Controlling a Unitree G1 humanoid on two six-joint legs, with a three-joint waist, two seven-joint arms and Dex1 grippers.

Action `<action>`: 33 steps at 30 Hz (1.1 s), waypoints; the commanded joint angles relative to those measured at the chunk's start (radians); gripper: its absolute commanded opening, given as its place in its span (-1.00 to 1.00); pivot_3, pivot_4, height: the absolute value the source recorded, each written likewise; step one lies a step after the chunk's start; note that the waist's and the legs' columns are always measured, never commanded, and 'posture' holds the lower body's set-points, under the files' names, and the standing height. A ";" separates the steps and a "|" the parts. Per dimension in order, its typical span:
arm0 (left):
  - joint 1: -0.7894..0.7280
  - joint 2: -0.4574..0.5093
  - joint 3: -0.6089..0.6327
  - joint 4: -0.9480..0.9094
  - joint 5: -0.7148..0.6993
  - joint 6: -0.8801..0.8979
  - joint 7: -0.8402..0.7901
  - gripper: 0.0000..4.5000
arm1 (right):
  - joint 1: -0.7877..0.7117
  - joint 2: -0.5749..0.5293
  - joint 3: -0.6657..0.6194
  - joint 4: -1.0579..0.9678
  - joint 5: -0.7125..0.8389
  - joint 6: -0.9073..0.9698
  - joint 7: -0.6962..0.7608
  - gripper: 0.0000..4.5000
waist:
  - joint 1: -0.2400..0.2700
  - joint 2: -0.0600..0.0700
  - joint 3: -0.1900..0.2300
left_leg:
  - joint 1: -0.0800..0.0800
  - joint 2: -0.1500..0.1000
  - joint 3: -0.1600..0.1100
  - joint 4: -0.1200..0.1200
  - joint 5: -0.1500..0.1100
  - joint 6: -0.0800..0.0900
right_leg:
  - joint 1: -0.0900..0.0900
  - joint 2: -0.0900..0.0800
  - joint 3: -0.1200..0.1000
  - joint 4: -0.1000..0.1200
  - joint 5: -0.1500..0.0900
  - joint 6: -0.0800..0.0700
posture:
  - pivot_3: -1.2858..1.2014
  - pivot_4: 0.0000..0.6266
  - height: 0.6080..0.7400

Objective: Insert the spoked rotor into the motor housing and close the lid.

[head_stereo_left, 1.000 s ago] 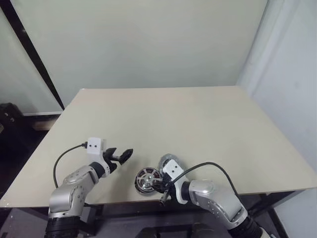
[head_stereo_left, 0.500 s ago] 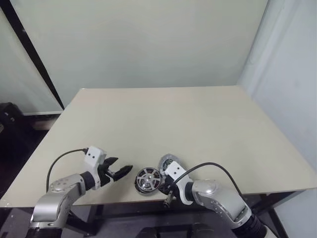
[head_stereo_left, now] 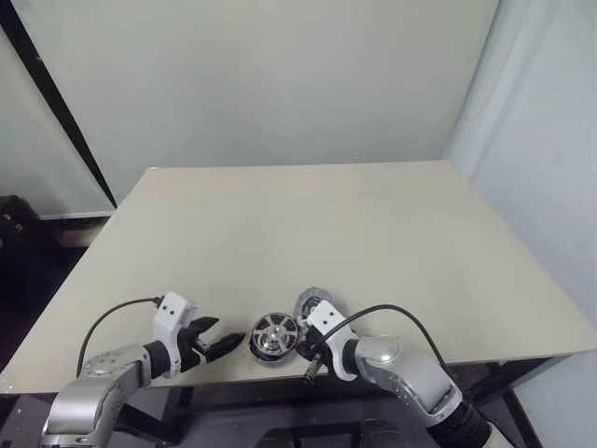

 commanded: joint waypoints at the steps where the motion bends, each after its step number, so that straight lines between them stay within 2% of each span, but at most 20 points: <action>1: -0.007 0.004 0.026 -0.040 -0.019 0.009 -0.001 1.00 | -0.013 0.030 -0.021 -0.054 0.013 -0.033 -0.004 -0.99 | 0.000 0.000 0.000 | 0.000 0.000 0.000 0.000 0.000 0.000 | 0.000 0.000 0.000 0.000 0.000 0.000 | 0.03 -1.00 1.00; 9: -0.003 -0.010 0.015 -0.047 -0.013 0.011 0.003 1.00 | -0.008 0.002 0.009 -0.097 -0.012 0.011 -0.013 -0.99 | 0.001 0.001 0.000 | 0.000 -0.001 0.000 -0.001 0.000 0.000 | 0.000 -0.001 0.000 0.000 0.000 0.000 | 0.03 -1.00 1.00; 17: -0.006 -0.013 0.005 -0.055 -0.007 0.007 -0.003 1.00 | 0.010 -0.026 -0.045 -0.170 0.028 0.013 0.012 -0.99 | 0.001 0.000 0.000 | 0.000 -0.001 0.000 -0.002 0.000 0.000 | -0.001 -0.001 0.000 0.000 0.000 0.000 | 0.03 -1.00 1.00; 23: 0.011 -0.045 0.006 -0.069 -0.019 0.015 0.010 1.00 | 0.051 -0.107 -0.064 -0.230 0.050 -0.058 0.074 -0.99 | 0.000 0.000 0.000 | -0.001 -0.001 0.000 -0.002 0.000 0.000 | -0.001 -0.002 0.000 -0.002 0.000 0.000 | 0.03 -1.00 1.00; 26: 0.023 -0.059 0.015 -0.065 -0.023 0.024 0.016 1.00 | 0.069 -0.138 -0.065 -0.249 0.069 -0.078 0.114 -0.75 | 0.000 -0.001 0.000 | -0.001 -0.001 0.000 -0.002 0.000 0.000 | -0.002 -0.001 0.000 -0.002 0.000 0.000 | 0.03 -1.00 1.00; 33: 0.043 -0.052 0.021 -0.068 -0.019 0.033 0.011 1.00 | 0.050 -0.176 -0.062 -0.256 0.087 -0.089 0.168 0.37 | 0.001 -0.001 0.000 | -0.002 -0.001 0.001 -0.002 0.000 0.000 | -0.003 -0.001 0.000 -0.002 0.000 0.000 | 0.03 -1.00 1.00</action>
